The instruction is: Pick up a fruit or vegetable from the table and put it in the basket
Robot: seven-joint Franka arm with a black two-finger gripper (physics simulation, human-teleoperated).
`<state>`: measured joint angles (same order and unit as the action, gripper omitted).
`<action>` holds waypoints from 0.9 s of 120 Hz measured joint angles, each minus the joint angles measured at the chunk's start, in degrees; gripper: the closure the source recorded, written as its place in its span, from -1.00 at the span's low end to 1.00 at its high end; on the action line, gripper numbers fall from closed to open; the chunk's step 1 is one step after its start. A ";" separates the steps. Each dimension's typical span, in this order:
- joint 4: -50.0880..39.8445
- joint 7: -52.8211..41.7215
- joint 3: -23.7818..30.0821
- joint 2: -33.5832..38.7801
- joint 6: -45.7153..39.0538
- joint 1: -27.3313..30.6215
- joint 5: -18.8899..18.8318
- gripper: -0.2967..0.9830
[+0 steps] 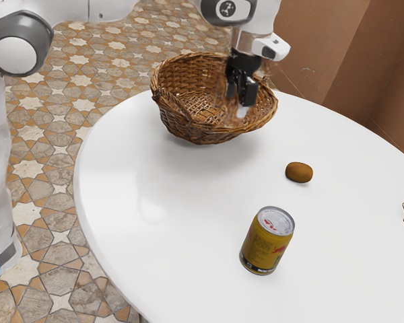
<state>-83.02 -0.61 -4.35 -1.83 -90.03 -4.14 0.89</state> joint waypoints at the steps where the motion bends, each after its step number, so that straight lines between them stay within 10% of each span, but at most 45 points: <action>1: 0.52 -0.08 -0.32 -0.13 -0.07 -0.26 0.09 -0.54; 77: 16.86 -3.96 -2.52 -18.20 -8.47 0.35 1.00 -0.54; 108: 46.81 -4.72 -2.86 -42.04 -4.71 1.28 0.99 -0.54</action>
<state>-36.21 -5.33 -7.21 -43.87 -94.74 -2.86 1.88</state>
